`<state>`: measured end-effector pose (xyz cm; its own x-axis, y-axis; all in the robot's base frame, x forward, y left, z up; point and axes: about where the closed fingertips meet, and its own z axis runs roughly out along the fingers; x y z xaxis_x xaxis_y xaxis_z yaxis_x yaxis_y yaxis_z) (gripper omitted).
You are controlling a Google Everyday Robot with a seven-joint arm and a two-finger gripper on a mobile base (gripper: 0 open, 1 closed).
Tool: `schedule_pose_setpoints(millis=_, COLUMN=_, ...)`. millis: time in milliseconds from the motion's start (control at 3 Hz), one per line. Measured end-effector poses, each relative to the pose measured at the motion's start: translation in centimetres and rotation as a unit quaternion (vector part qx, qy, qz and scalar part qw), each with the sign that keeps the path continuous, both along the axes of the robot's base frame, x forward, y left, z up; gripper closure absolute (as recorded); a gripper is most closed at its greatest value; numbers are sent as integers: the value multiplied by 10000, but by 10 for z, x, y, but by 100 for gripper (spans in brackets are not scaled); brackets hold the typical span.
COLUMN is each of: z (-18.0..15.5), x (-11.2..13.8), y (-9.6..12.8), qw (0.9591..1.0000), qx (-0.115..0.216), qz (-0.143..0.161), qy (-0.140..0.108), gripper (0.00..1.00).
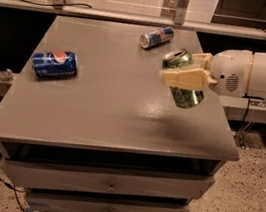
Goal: Place green can upright
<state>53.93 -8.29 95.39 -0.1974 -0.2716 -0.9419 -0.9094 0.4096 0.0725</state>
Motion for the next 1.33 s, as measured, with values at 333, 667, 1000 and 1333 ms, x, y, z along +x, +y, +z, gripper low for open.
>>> schedule_pose_setpoints(millis=333, z=-5, x=-5, y=-3, qw=9999, qx=165, qz=-40, qy=-5, gripper=100)
schedule_pose_setpoints(millis=667, z=-8, x=-1, y=-12, qw=9962, qx=811, qz=-165, qy=-276, gripper=100)
schedule_pose_setpoints(millis=1000, z=-6, x=11, y=-24, qw=9877, qx=1376, qz=-140, qy=-725, gripper=100)
schedule_pose_setpoints(millis=1333, z=-12, x=23, y=-37, qw=9795, qx=1721, qz=-14, qy=-1044, gripper=100)
